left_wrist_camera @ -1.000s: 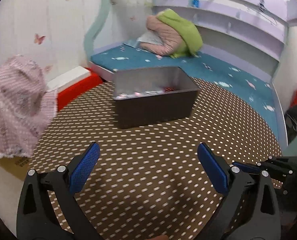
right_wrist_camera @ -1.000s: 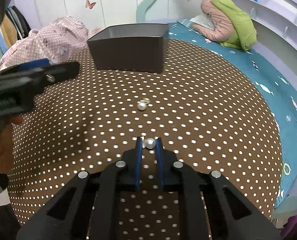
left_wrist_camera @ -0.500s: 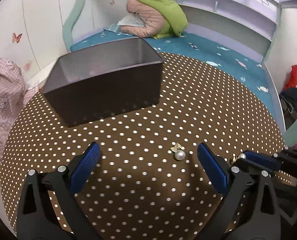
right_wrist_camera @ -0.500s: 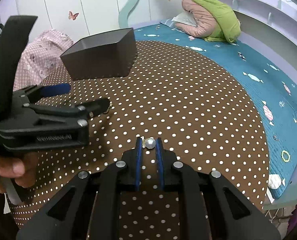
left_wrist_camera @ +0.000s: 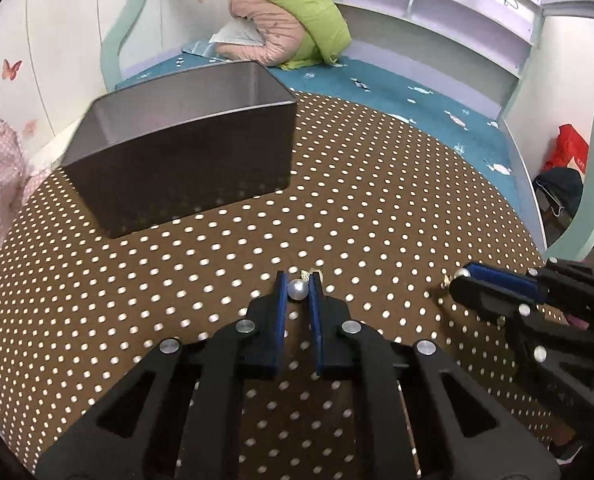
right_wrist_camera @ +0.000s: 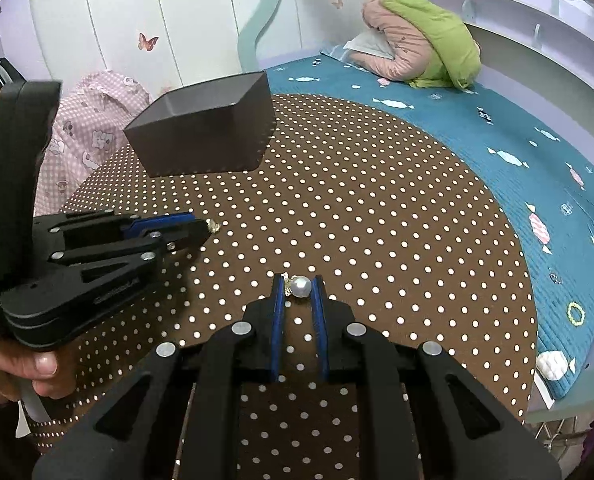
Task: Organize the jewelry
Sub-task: 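Carry both pearl earrings over the grey box with both tools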
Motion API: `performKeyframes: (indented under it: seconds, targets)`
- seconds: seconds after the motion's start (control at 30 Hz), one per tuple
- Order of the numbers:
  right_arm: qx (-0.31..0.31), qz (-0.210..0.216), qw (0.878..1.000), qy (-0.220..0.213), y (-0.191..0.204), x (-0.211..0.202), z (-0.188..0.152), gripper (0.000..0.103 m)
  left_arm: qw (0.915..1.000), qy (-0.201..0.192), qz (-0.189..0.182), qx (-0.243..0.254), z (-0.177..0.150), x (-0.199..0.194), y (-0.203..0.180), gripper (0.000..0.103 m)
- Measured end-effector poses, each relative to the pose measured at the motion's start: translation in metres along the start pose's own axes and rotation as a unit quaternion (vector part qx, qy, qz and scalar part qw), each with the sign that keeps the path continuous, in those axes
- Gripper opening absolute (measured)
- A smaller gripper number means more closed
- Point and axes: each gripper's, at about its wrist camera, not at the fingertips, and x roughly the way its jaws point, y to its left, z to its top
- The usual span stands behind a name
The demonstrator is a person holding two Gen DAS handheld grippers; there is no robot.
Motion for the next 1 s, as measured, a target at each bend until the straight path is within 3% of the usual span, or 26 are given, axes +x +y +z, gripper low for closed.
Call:
performKeyframes:
  seconds: [0.47,0.8,1.0]
  targets:
    - [-0.053,0.017,0.998,-0.033,0.035,-0.014,0.043,0.012,0.9968,-0.064,0.031,-0.035,0.0,-0.078,0.054,0.011]
    - [-0.117,0.018,0.986,-0.12,0.066,-0.045,0.123,0.012,0.9855,-0.151,0.069,-0.036,0.056,-0.138,0.098,0.011]
    - [-0.137,0.02,0.98,-0.145,0.071,-0.049,0.162,0.012,0.9811,-0.179,0.062,-0.041,0.1,-0.15,0.112,0.011]
